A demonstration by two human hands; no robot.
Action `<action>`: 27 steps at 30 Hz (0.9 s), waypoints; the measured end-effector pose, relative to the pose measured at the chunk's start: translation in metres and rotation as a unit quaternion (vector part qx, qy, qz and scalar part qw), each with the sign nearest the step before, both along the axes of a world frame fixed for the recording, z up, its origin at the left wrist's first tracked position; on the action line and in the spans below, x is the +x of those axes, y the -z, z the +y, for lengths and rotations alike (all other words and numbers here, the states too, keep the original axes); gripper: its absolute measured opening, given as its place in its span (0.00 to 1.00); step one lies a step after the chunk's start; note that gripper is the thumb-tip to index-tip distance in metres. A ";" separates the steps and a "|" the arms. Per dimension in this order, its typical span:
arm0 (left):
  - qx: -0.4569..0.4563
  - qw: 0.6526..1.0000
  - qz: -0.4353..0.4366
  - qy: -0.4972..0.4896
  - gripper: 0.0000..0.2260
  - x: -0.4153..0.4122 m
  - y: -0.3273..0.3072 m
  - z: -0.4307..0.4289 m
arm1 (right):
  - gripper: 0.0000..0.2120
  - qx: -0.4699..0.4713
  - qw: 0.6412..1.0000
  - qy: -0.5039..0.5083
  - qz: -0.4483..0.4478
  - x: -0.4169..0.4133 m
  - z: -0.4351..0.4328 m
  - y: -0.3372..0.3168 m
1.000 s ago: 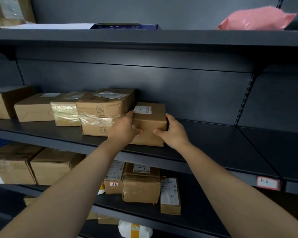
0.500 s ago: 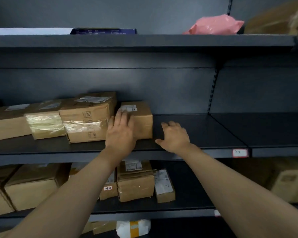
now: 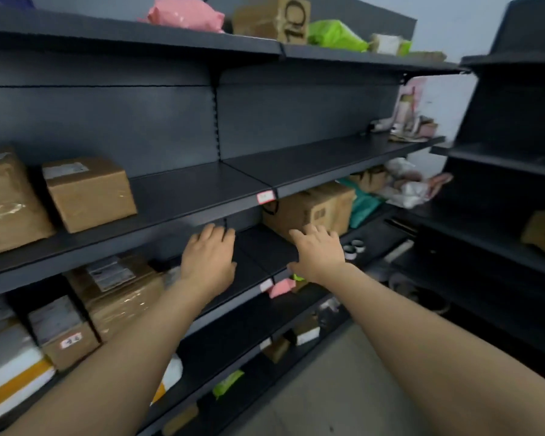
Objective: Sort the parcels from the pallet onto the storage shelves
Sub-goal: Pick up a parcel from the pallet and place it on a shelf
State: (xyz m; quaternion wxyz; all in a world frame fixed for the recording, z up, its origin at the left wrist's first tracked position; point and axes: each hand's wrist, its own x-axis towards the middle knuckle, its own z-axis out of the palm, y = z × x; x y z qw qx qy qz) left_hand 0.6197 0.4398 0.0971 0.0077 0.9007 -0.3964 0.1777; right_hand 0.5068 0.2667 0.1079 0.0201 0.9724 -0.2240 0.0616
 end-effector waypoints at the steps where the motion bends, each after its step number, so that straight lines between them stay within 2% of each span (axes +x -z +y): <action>1: 0.008 1.000 0.001 0.017 0.29 -0.013 0.005 -0.013 | 0.27 0.003 1.000 0.020 0.009 -0.021 -0.010 0.004; 10: 0.043 0.984 0.025 0.170 0.25 -0.151 0.041 -0.130 | 0.25 0.022 0.980 0.188 0.056 -0.225 -0.085 0.038; 16: 0.060 0.965 0.047 0.250 0.26 -0.276 0.064 -0.201 | 0.29 0.050 0.960 0.266 0.074 -0.363 -0.123 0.058; 27: 0.116 0.919 0.104 0.362 0.31 -0.479 0.131 -0.309 | 0.27 0.126 0.898 0.398 0.136 -0.583 -0.181 0.128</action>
